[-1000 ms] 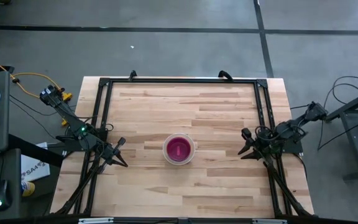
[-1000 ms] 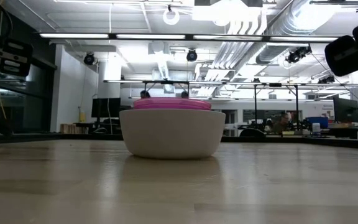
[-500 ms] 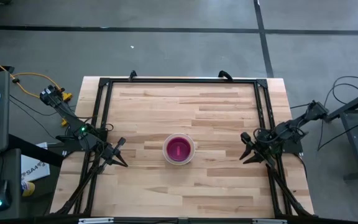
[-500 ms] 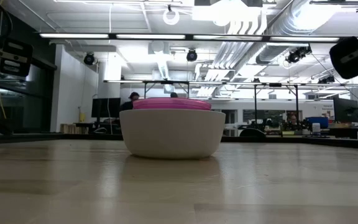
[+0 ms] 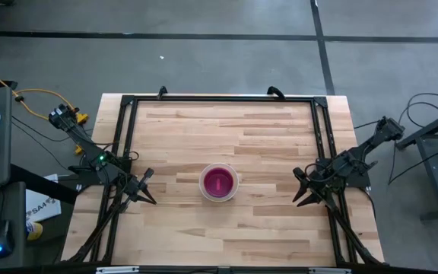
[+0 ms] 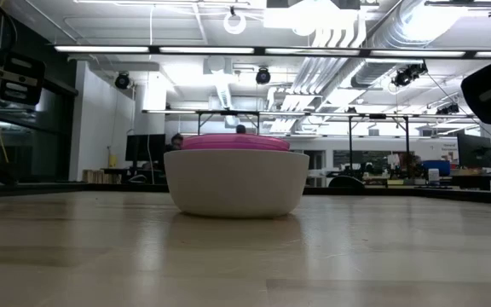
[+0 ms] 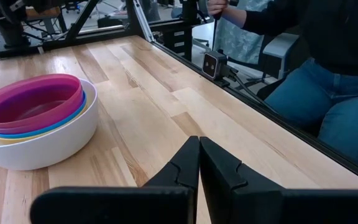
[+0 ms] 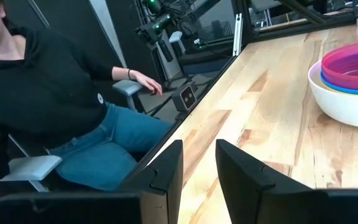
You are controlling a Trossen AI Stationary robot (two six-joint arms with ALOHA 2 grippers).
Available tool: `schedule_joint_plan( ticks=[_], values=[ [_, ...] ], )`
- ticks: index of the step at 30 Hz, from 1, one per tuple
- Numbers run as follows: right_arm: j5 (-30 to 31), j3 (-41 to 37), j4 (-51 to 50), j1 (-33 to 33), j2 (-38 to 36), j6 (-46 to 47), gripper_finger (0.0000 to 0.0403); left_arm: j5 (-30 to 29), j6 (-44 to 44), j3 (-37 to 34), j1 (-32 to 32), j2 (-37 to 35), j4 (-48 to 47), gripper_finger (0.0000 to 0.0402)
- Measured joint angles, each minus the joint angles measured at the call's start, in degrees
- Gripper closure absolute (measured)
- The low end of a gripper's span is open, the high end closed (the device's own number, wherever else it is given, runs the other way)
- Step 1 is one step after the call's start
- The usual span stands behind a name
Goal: Nest bowls inside each other
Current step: Return to Home Position
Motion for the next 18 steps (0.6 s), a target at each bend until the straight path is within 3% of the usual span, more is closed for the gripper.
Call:
schedule_joint_plan(
  ticks=[18],
  values=[
    [0.13,-0.11,0.39,0.0,0.0,-0.2,0.0314,0.0,0.0,0.0,0.0,0.0,0.0,0.039]
  ],
)
